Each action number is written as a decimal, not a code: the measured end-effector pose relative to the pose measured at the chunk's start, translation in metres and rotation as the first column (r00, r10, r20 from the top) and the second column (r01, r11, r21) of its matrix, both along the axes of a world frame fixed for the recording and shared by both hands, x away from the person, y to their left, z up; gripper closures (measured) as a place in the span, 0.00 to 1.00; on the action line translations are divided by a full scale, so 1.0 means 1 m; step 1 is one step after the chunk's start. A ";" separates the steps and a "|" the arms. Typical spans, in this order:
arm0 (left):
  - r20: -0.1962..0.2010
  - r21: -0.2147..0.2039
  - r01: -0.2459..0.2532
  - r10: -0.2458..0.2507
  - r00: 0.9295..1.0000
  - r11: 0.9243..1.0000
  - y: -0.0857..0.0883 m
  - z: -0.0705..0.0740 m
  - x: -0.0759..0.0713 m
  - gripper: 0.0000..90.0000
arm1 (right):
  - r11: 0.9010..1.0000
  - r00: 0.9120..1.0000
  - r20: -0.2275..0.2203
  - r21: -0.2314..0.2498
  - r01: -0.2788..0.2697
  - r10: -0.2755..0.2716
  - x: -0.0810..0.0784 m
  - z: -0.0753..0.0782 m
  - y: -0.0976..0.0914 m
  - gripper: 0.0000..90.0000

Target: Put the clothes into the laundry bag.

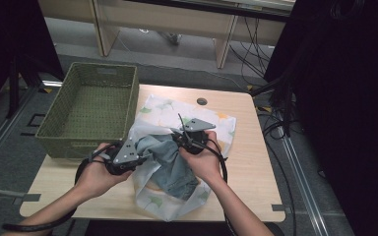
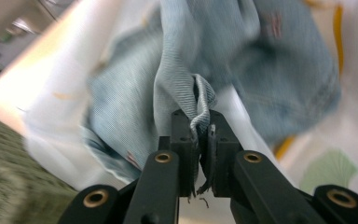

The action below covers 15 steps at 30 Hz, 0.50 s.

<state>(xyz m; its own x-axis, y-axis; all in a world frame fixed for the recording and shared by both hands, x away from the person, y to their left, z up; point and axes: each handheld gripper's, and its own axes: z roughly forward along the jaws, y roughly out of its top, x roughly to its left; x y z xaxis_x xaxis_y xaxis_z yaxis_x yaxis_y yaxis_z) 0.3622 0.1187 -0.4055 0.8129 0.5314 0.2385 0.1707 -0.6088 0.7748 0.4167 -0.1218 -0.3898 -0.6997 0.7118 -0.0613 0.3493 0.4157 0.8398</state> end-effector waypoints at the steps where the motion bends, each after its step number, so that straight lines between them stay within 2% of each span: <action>1: 0.009 -0.015 -0.008 0.008 1.000 1.000 0.000 0.003 0.000 0.92 | 1.000 1.000 0.000 0.001 0.000 0.000 0.000 0.000 0.000 1.00; 3: 0.018 -0.043 -0.016 0.016 1.000 0.999 -0.001 0.008 0.001 0.92 | 1.000 1.000 -0.010 0.010 0.004 -0.004 -0.001 0.000 0.001 1.00; 5: 0.027 -0.069 -0.020 0.022 0.999 0.997 -0.003 0.012 0.002 0.92 | 1.000 1.000 0.000 0.005 -0.008 0.008 -0.001 0.001 0.001 1.00; 9: 0.049 -0.097 -0.018 0.023 0.999 0.995 -0.010 0.021 0.006 0.92 | 1.000 1.000 0.003 0.005 -0.015 0.015 -0.002 0.002 0.003 1.00; 12: 0.054 -0.098 -0.001 0.006 0.999 0.995 -0.019 0.025 0.009 0.92 | 1.000 1.000 -0.004 0.009 -0.005 0.005 -0.004 0.002 0.005 1.00; 15: 0.044 -0.088 0.027 -0.023 0.999 0.996 -0.029 0.024 0.011 0.92 | 1.000 1.000 0.011 0.005 -0.017 0.017 -0.004 0.004 0.005 1.00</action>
<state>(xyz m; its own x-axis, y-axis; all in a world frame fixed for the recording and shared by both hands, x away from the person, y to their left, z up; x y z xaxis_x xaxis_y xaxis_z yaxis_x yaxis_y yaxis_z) 0.3736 0.0898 -0.3819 0.8164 0.5313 0.2265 0.1216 -0.5415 0.8318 0.4126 -0.1166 -0.3860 -0.7112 0.7000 -0.0653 0.3332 0.4174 0.8454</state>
